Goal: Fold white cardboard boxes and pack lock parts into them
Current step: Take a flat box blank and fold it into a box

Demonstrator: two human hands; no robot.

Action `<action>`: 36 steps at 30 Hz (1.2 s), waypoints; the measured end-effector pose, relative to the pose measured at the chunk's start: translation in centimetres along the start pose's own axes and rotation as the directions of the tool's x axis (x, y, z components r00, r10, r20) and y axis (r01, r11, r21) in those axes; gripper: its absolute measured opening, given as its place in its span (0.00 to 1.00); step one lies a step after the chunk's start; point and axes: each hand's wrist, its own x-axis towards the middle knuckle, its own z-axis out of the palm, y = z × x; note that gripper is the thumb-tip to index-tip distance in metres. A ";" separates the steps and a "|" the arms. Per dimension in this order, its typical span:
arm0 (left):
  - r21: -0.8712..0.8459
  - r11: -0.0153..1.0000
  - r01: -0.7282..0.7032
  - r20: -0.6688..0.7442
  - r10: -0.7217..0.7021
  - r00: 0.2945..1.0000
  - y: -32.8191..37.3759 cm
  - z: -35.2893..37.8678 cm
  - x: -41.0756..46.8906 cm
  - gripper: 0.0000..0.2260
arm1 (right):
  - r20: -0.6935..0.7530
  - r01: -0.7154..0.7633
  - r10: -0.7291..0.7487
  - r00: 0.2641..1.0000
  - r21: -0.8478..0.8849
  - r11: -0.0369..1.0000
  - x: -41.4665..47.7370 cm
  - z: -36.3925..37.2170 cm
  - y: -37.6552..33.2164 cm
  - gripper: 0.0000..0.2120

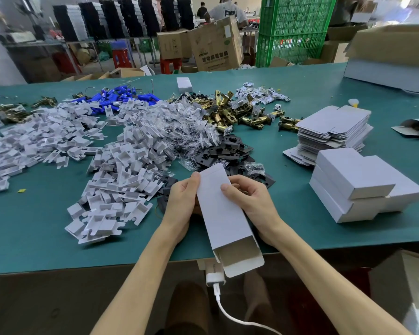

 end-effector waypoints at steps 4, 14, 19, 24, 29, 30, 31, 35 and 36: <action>-0.022 1.000 -0.002 0.029 0.003 1.000 -0.2 -0.1 0.0 0.20 | -0.001 -0.002 0.002 1.000 -0.001 1.000 -0.1 0.0 -0.1 0.09; -0.063 0.997 0.034 0.001 -0.034 0.999 0.4 0.1 -0.4 0.19 | 0.051 -0.023 0.023 0.998 0.003 1.000 -0.3 0.1 -0.6 0.06; -0.057 0.997 0.054 -0.008 -0.054 0.998 0.7 0.2 -0.6 0.20 | 0.043 -0.021 0.021 0.999 -0.008 1.000 -0.4 0.1 -0.7 0.05; -0.068 0.996 0.064 -0.009 -0.065 0.998 0.6 0.1 -0.4 0.17 | 0.029 -0.030 0.029 0.999 0.009 1.000 -0.3 0.2 -0.7 0.04; -0.100 0.993 0.068 0.011 -0.067 0.998 0.4 0.0 -0.4 0.18 | 0.022 -0.017 0.017 1.000 0.007 1.000 -0.3 0.2 -0.5 0.04; -0.102 0.992 0.071 0.014 -0.070 0.997 0.5 0.0 -0.4 0.18 | 0.022 -0.017 0.016 1.000 0.003 1.000 -0.3 0.2 -0.5 0.04; -0.102 0.992 0.074 0.016 -0.073 0.997 0.4 -0.1 -0.3 0.19 | 0.023 -0.016 0.016 1.000 -0.004 1.000 -0.3 0.1 -0.5 0.04; -0.106 0.990 0.094 0.018 -0.093 0.996 0.1 -0.2 -0.1 0.15 | 0.013 -0.003 0.004 1.000 -0.057 0.998 -0.3 0.2 -0.4 0.06; -0.107 0.990 0.089 0.022 -0.087 0.996 0.0 -0.2 0.0 0.15 | 0.009 0.002 -0.001 1.000 -0.061 0.998 -0.3 0.1 -0.4 0.08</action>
